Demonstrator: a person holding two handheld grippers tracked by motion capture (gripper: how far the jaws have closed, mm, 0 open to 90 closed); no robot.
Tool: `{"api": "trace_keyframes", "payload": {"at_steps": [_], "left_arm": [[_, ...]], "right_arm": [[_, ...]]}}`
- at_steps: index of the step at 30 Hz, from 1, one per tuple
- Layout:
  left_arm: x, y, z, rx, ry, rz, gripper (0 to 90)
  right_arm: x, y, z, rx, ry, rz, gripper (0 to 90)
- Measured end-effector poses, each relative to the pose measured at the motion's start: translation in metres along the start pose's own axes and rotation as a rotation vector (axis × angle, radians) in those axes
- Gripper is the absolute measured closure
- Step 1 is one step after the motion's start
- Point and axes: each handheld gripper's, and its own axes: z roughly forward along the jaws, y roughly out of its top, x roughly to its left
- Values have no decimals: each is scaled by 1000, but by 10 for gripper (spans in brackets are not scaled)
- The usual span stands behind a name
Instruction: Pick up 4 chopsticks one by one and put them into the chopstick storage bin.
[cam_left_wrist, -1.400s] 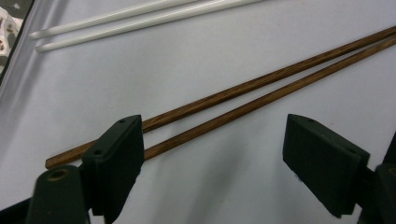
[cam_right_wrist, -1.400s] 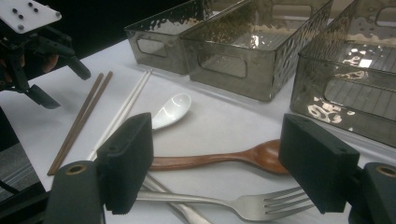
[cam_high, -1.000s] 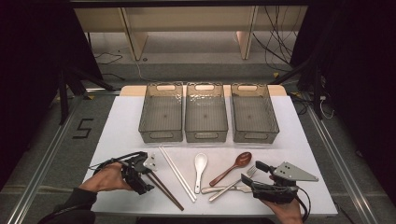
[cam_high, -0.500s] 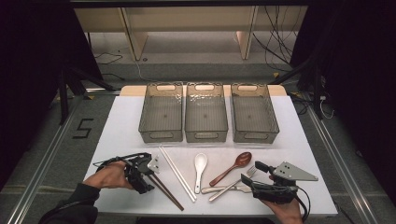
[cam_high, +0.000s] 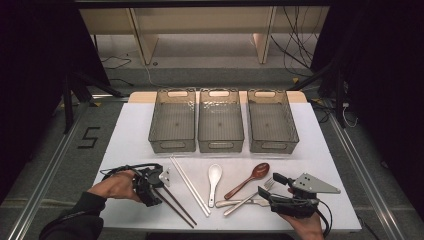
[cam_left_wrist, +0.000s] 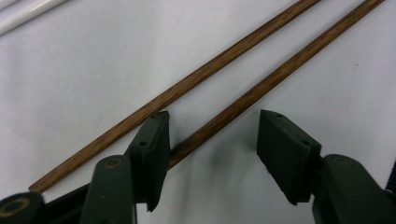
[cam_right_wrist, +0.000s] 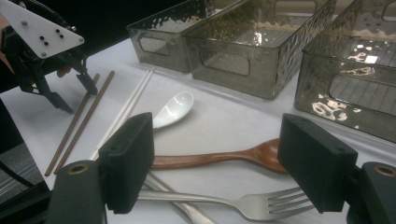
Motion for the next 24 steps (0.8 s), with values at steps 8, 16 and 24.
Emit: {"api": "trace_keyframes", "payload": {"at_steps": [8,16,24], "left_arm": [[1,5,0,41,-35,4,516],[-6,7,-1,65,-36,42,644],[-12,4,-2,49,-36,84,729]], "right_arm": [[0,0,0,2,2,0,281],[0,0,-1,4,-1,2,282],[0,0,0,9,-3,0,282]]}}
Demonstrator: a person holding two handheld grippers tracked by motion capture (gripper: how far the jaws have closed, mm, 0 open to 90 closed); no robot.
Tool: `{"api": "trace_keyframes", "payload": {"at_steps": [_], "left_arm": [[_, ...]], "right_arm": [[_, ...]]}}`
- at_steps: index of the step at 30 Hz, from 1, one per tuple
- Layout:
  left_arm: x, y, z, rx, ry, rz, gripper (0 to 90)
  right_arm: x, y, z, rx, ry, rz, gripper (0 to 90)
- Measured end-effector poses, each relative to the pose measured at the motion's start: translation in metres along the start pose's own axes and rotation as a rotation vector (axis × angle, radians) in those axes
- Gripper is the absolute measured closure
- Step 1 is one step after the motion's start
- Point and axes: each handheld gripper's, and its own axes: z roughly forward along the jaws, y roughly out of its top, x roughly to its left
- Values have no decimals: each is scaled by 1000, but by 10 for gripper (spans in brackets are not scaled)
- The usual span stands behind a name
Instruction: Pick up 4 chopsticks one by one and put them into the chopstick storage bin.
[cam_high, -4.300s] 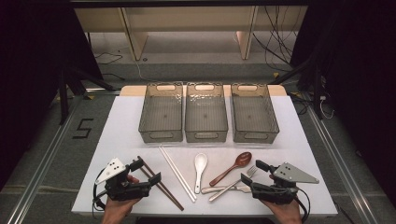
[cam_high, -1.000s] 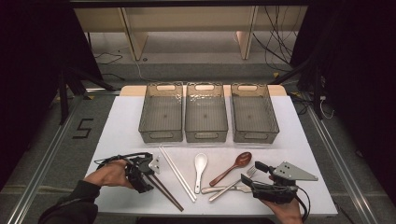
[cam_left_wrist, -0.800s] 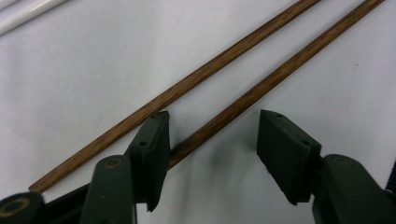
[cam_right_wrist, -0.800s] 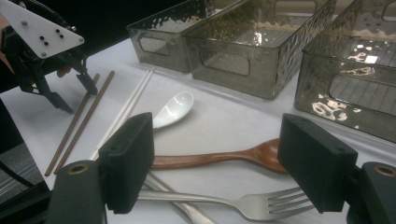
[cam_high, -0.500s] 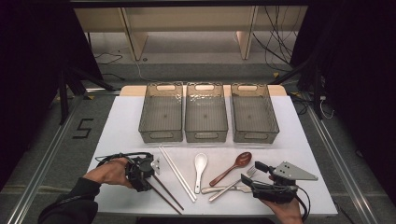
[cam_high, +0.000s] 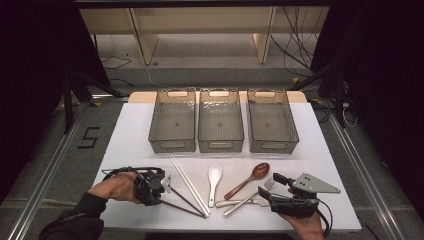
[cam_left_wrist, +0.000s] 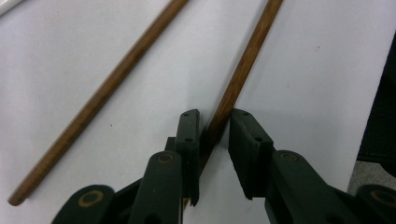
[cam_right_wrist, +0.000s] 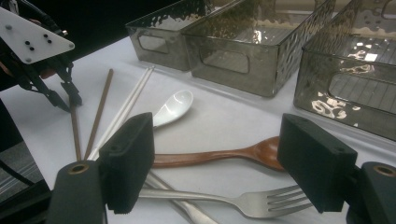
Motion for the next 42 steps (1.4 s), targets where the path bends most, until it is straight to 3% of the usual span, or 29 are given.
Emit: {"api": "trace_keyframes", "payload": {"at_steps": [11,23,39,42], "left_arm": [[-8,1,-1,23,10,102,781],[-19,-3,-1,15,17,171,824],[-25,-8,-4,5,13,194,844],[-27,-10,-6,-7,14,183,844]], "right_arm": [[0,0,0,3,1,-2,283],[0,0,1,4,1,0,284],[0,0,1,6,2,6,285],[0,0,1,5,3,8,287]]}}
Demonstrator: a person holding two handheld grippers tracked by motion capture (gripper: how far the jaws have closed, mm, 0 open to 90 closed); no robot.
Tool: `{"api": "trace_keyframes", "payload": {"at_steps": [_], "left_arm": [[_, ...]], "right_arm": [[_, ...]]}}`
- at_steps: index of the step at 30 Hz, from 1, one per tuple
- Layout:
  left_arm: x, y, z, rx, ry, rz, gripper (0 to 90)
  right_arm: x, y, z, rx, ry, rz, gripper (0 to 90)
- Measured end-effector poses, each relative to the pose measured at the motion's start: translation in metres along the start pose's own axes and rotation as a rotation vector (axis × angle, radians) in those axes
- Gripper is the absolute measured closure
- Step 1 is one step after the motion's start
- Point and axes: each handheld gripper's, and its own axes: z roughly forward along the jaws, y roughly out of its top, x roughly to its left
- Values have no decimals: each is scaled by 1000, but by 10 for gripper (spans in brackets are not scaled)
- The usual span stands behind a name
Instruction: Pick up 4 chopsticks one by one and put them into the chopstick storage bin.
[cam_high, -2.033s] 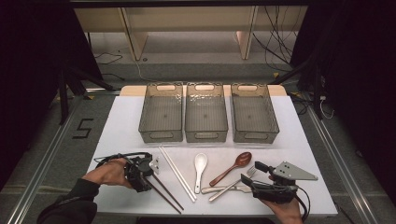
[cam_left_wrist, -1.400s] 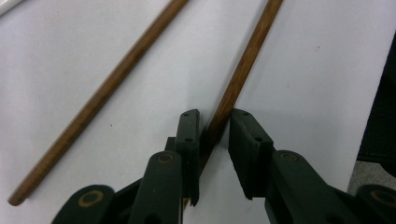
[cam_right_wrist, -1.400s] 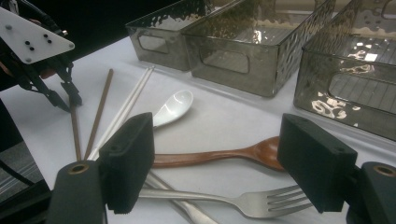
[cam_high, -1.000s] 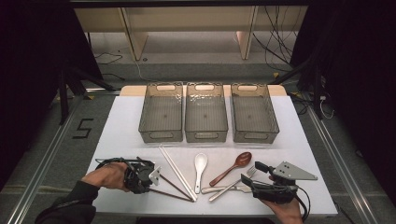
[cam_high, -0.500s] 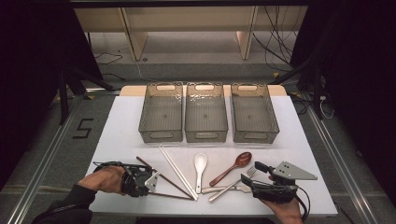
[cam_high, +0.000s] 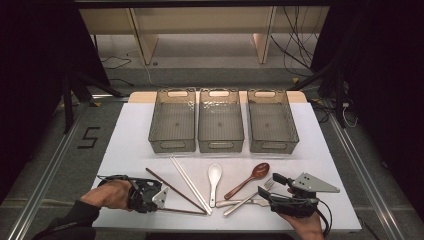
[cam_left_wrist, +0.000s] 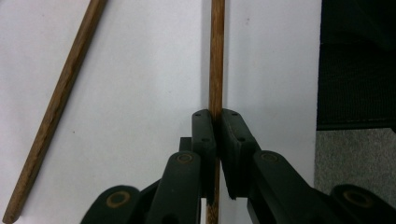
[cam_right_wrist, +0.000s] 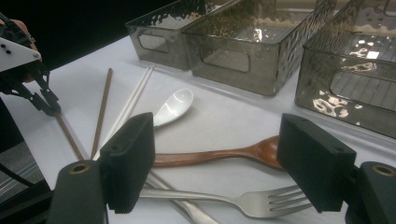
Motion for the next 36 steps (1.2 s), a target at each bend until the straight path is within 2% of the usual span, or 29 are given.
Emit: {"api": "trace_keyframes", "payload": {"at_steps": [6,9,13,18,23,26,30,36], "left_arm": [[-3,0,-11,-39,16,-7,845],[1,-1,-19,-87,32,-39,844],[11,-4,-30,-170,75,-103,843],[25,-1,-36,-247,104,-223,843],[36,6,-44,-289,135,-328,843],[42,10,-53,-309,176,-376,843],[52,12,-63,-344,209,-435,843],[67,13,-73,-397,258,-549,843]], "right_arm": [[0,0,0,1,2,2,287],[0,0,-1,-4,1,-1,287],[0,0,-1,-7,0,0,286],[0,1,-1,-8,2,0,285],[0,1,-2,-11,1,2,286],[-1,1,-2,-12,6,6,285],[-1,1,-2,-15,6,9,285],[-1,1,-2,-16,2,5,286]]}}
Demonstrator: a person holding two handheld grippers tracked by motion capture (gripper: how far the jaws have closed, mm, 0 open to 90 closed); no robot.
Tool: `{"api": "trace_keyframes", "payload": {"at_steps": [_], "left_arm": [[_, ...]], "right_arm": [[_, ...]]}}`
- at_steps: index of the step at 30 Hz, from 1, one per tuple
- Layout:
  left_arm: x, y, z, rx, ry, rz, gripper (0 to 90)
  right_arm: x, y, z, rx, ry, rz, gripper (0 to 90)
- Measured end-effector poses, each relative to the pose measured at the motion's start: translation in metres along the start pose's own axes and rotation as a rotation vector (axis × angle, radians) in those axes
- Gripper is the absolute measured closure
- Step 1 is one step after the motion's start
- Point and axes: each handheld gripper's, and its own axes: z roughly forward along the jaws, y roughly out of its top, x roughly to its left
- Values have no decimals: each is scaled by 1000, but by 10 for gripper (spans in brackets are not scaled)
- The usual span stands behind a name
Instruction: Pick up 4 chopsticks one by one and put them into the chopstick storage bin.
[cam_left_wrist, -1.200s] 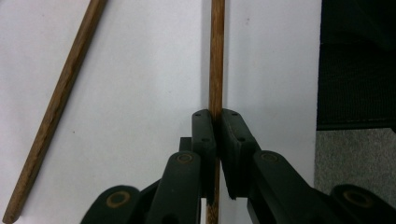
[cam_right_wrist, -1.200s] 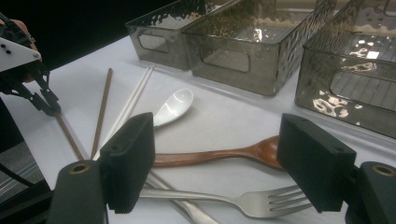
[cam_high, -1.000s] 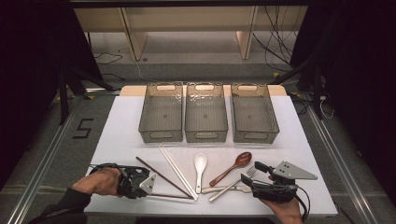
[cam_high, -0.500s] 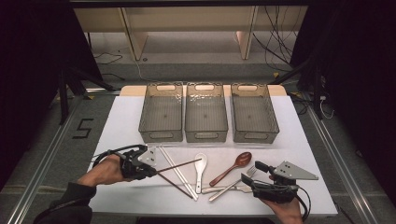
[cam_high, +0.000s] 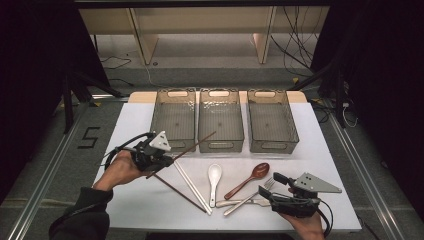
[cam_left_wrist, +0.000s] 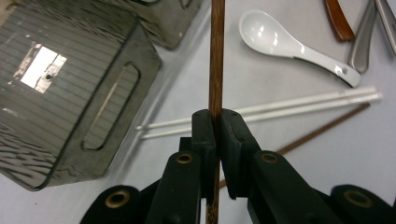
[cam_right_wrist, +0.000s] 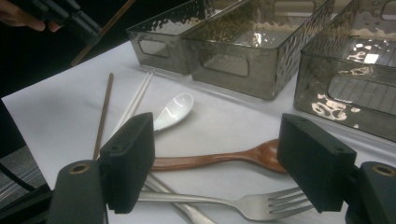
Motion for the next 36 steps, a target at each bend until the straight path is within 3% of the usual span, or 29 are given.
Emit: {"api": "trace_keyframes", "payload": {"at_steps": [7,11,19,21,36], "left_arm": [[20,10,-4,-71,36,-147,843],[29,16,-6,-96,65,-197,843],[50,28,-6,-109,133,-244,842],[57,30,-6,-123,134,-273,842],[95,43,1,-126,191,-338,842]], "right_arm": [[0,0,0,-2,1,0,286],[-1,0,0,-2,1,2,286],[-1,0,0,-2,1,6,286],[-1,0,0,-4,0,7,286],[-3,-1,-1,-6,-1,10,286]]}}
